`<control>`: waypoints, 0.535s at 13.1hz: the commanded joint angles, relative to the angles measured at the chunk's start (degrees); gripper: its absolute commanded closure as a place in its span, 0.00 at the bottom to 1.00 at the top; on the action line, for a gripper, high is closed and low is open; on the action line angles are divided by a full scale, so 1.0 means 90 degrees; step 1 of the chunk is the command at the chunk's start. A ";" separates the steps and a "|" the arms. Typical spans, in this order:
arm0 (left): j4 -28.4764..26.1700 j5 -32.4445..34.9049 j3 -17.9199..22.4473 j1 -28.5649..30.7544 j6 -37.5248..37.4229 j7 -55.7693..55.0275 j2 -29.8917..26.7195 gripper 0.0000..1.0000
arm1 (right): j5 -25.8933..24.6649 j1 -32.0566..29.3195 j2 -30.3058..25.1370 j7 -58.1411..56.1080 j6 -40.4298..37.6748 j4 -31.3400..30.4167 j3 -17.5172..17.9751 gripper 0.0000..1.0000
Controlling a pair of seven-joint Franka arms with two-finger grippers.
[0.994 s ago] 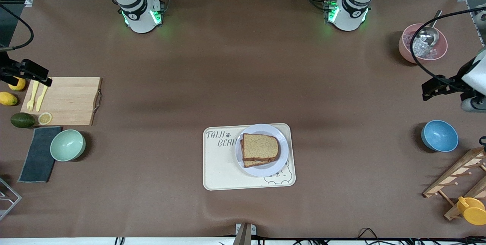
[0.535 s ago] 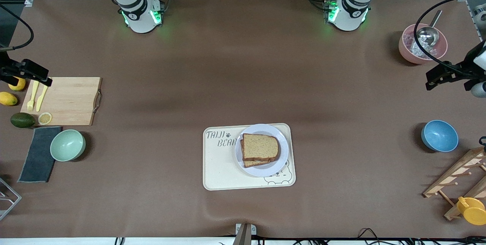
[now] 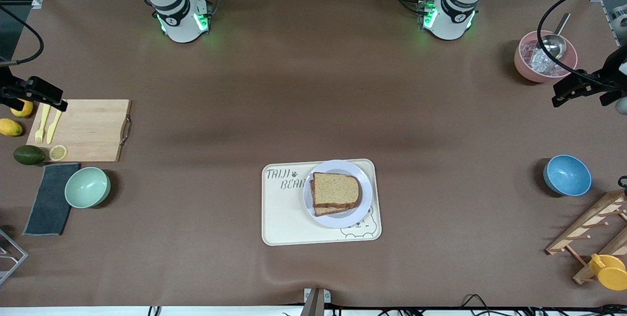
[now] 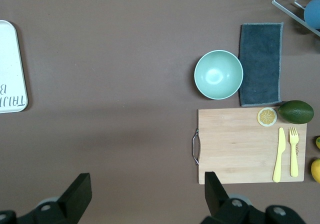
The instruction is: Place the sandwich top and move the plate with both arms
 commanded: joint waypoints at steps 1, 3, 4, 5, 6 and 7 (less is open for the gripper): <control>-0.0115 -0.0101 0.0039 -0.0042 -0.0028 -0.0035 -0.0147 0.00 | 0.0106 -0.0099 0.0000 -0.0075 -0.0054 0.0035 0.0075 0.00; -0.0125 -0.0092 0.0029 -0.0042 -0.0028 -0.0045 -0.0147 0.00 | 0.0106 -0.0108 0.0000 -0.0075 -0.0054 0.0035 0.0075 0.00; -0.0115 -0.0092 0.0029 -0.0051 -0.0028 -0.0026 -0.0128 0.00 | 0.0116 -0.0099 0.0000 -0.0065 -0.0054 0.0035 0.0075 0.00; -0.0106 -0.0082 0.0029 -0.0061 -0.0028 -0.0045 -0.0127 0.00 | 0.0116 -0.0099 0.0000 -0.0065 -0.0054 0.0035 0.0075 0.00; -0.0096 -0.0082 0.0029 -0.0081 -0.0028 -0.0045 -0.0127 0.00 | 0.0116 -0.0108 0.0000 -0.0065 -0.0054 0.0035 0.0075 0.00; -0.0047 -0.0111 0.0029 -0.0081 -0.0028 -0.0045 -0.0127 0.00 | 0.0116 -0.0108 0.0000 -0.0065 -0.0054 0.0035 0.0075 0.00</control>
